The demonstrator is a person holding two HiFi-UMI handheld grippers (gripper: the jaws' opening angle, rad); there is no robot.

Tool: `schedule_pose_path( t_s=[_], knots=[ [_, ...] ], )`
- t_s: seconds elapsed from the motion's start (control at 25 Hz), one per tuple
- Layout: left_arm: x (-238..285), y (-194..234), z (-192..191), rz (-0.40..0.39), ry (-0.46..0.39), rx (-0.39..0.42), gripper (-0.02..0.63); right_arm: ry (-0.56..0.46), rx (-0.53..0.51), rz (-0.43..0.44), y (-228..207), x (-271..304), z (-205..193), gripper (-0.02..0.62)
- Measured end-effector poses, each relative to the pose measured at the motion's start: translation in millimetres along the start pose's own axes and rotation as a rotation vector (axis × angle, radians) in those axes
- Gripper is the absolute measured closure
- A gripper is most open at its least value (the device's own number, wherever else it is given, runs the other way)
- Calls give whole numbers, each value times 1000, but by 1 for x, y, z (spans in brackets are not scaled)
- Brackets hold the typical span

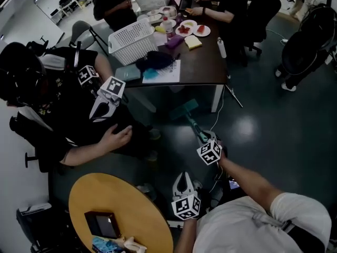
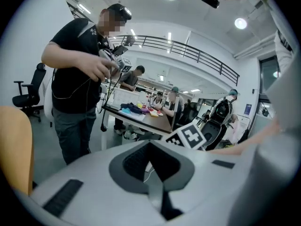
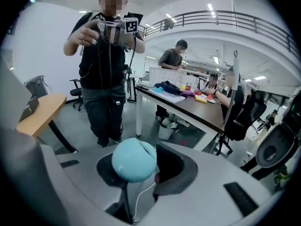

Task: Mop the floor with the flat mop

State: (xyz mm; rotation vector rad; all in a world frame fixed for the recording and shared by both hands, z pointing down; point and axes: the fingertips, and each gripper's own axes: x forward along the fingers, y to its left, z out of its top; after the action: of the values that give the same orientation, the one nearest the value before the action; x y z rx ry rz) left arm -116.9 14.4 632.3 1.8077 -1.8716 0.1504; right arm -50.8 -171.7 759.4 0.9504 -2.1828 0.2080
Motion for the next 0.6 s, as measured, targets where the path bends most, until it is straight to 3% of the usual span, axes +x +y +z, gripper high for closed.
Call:
schedule_pose_path(
  t_s=[0.32, 0.6],
  knots=[
    [-6, -12, 1, -42, -8, 9, 601, 93, -7, 76, 29, -158, -79, 482],
    [-4, -13, -1, -55, -9, 8, 601, 73, -24, 68, 47, -178, -104, 482]
  ],
)
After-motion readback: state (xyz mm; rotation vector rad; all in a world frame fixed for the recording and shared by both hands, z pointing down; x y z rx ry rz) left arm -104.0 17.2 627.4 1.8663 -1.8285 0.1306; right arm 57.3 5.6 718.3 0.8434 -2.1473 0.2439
